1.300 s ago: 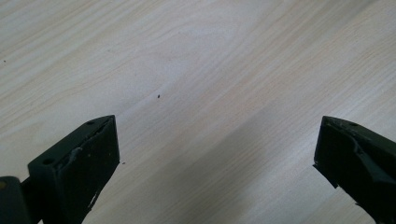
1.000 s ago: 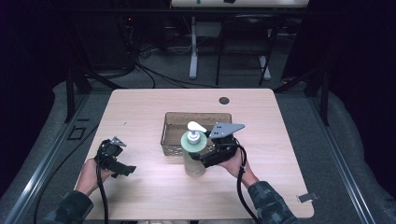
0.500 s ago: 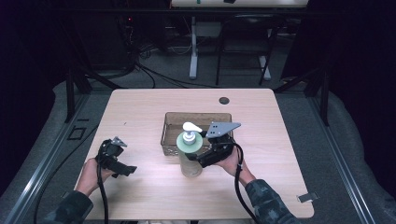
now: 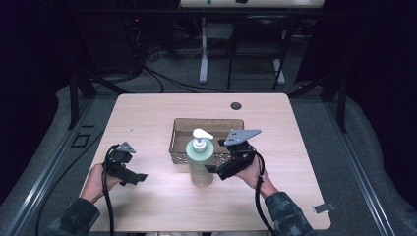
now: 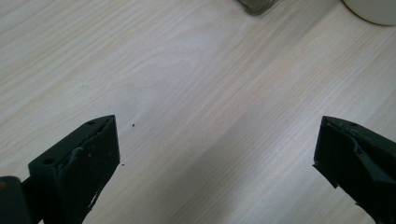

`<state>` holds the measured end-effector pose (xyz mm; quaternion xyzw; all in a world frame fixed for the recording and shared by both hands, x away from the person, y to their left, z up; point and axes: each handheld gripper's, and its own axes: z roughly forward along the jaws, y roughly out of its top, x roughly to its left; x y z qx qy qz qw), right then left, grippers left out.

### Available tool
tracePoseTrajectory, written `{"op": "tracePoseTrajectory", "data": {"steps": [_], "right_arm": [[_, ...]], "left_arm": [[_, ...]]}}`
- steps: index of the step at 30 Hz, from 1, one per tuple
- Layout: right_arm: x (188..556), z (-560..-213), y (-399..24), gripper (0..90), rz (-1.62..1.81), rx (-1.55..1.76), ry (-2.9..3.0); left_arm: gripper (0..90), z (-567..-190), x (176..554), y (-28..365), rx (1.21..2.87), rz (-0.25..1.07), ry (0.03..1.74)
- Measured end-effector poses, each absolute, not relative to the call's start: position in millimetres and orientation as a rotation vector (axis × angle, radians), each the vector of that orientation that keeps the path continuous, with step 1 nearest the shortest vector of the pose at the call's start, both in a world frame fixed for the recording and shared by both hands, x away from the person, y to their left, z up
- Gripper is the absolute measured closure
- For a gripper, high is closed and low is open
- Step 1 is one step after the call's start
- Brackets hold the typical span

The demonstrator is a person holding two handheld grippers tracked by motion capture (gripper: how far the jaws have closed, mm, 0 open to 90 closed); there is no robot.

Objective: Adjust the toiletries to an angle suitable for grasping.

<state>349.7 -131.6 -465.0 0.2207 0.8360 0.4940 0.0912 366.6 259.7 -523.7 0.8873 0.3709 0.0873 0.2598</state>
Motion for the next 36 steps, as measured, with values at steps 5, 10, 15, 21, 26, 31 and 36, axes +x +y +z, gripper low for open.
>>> {"op": "tracePoseTrajectory", "data": {"steps": [5, 10, 15, 21, 26, 31, 36], "right_arm": [[341.7, -463.4, -149.6, 0.0, 1.381, 0.728, 2.47], [333.3, -464.2, -170.3, 0.9, 1.245, 0.811, 2.456], [328.3, -470.9, -196.6, 1.7, 1.125, 0.919, 2.442], [317.0, -489.2, -231.0, 2.8, 0.967, 1.044, 2.448], [311.5, -501.6, -254.4, 2.8, 0.915, 1.132, 2.436], [312.7, -515.3, -268.5, 2.6, 0.854, 1.197, 2.432], [316.5, -521.2, -275.9, 2.7, 0.819, 1.243, 2.421]], "left_arm": [[0.3, -522.0, 367.8, 249.7, 2.437, 0.213, 0.947], [0.9, -520.6, 368.0, 243.5, 2.463, 0.209, 0.913], [3.0, -514.7, 368.5, 241.7, 2.451, 0.191, 0.886], [0.3, -508.9, 368.6, 234.4, 2.414, 0.158, 0.823], [0.0, -502.3, 364.4, 220.4, 2.37, 0.137, 0.748], [0.0, -495.2, 360.9, 204.1, 2.323, 0.13, 0.687], [0.0, -486.6, 358.6, 187.1, 2.267, 0.128, 0.635]]}}
